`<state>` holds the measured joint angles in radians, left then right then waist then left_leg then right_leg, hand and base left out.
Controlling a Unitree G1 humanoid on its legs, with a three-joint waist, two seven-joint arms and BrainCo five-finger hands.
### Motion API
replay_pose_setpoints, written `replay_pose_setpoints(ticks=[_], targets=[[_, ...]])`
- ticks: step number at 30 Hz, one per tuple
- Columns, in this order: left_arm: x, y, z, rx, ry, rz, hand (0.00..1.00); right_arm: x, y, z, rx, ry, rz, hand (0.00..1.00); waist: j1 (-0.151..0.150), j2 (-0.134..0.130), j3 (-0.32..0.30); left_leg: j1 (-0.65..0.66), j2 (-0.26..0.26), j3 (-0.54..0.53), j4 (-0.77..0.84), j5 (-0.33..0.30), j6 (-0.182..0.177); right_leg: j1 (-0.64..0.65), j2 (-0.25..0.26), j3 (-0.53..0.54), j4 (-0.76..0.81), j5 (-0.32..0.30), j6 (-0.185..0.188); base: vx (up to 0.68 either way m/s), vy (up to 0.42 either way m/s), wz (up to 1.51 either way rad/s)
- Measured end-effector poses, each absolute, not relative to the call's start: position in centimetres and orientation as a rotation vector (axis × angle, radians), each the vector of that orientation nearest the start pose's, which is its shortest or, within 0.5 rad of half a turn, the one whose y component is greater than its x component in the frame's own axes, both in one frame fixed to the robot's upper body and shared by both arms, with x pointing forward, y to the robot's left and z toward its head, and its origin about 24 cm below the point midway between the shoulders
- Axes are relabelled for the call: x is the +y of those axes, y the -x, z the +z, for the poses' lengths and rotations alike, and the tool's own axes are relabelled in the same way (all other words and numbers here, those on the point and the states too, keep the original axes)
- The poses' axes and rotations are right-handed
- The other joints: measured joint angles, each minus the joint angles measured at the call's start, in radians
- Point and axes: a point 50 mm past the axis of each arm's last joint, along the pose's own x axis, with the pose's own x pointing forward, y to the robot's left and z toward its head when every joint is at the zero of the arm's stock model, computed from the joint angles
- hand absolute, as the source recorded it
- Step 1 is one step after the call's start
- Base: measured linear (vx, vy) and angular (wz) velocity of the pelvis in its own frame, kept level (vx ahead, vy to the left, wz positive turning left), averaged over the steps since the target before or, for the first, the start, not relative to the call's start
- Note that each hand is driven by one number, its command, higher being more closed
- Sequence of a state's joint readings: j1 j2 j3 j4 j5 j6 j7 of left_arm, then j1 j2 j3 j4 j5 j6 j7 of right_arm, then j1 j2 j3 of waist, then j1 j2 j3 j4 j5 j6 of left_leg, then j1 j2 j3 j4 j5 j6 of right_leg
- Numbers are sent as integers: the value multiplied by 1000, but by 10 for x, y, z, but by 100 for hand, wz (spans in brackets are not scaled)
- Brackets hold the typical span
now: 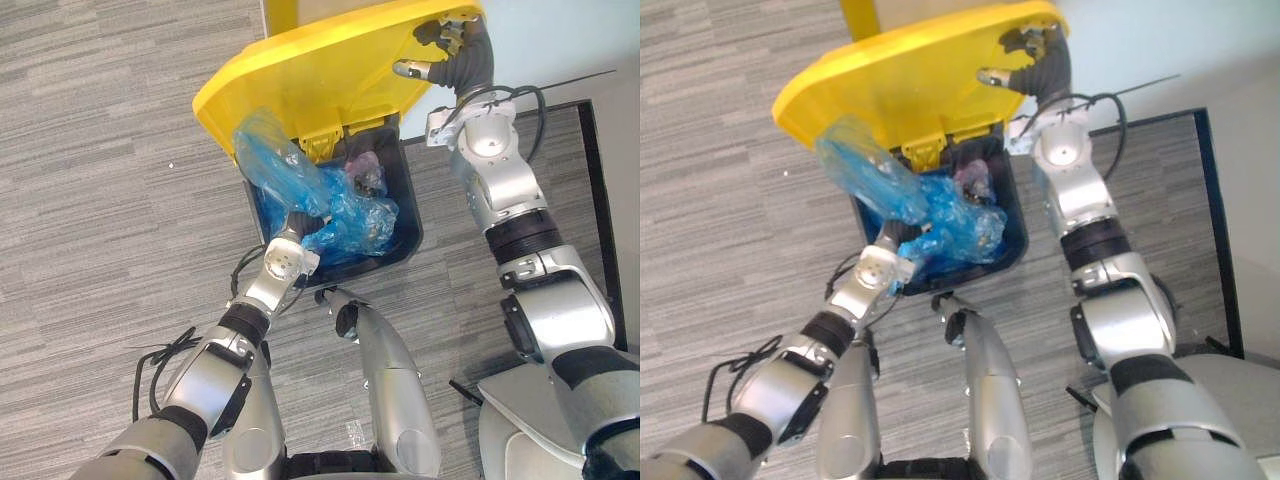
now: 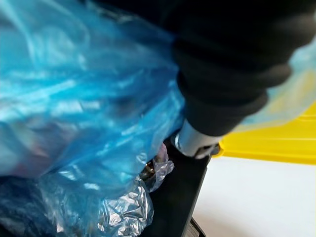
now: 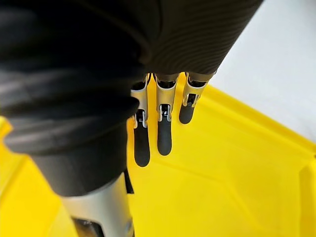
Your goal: Gather rubbish on tea table into small bin, then transfer packed bag to large trash can.
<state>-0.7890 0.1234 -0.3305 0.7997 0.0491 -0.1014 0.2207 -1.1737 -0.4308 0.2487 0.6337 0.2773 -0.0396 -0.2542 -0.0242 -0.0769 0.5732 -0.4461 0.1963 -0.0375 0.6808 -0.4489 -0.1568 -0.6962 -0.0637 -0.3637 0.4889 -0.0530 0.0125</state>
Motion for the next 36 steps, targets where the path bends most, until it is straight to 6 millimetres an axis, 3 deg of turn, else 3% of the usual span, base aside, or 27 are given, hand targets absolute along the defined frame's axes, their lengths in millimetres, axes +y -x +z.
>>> replay_pose_setpoints(ticks=[8,19,22,25,29,33,36], targets=[[82,-375,99,-140,-522,-157,0,-136,-399,285,-518,204,-43,0,2,-13,-3,40,-9,-2,2,-3,5,46,-7,4,-7,-1,2,-30,26,2],[84,-363,106,-234,-534,-150,0,-144,-397,237,-421,279,-31,0,28,-13,-4,129,-9,-5,-41,2,7,130,-1,4,-30,-11,14,-3,6,2],[93,-354,103,-250,-531,-144,0,-142,-395,219,-381,278,-8,0,33,-12,-5,160,-10,-2,-59,8,3,148,-3,6,-23,-11,13,25,8,2],[104,-346,97,-250,-523,-132,0,-144,-393,200,-336,306,4,0,44,-10,-6,180,-15,-1,-77,15,3,163,-9,6,-22,-12,15,15,7,3],[129,-324,87,-251,-485,-101,0,-164,-386,165,-239,299,-32,0,77,-8,-7,206,-18,-7,-84,14,8,181,-21,9,-4,-23,23,0,-7,7],[166,-293,51,-116,-438,-29,0,-177,-374,124,-125,298,-43,0,89,-4,-10,263,-21,-31,-105,15,10,241,-27,-6,-5,-37,22,0,-8,17],[191,-269,23,6,-397,28,0,-180,-368,109,-82,290,-47,0,101,9,-19,290,-29,-35,-122,21,16,265,-31,-8,-8,-40,25,-4,-1,8]])
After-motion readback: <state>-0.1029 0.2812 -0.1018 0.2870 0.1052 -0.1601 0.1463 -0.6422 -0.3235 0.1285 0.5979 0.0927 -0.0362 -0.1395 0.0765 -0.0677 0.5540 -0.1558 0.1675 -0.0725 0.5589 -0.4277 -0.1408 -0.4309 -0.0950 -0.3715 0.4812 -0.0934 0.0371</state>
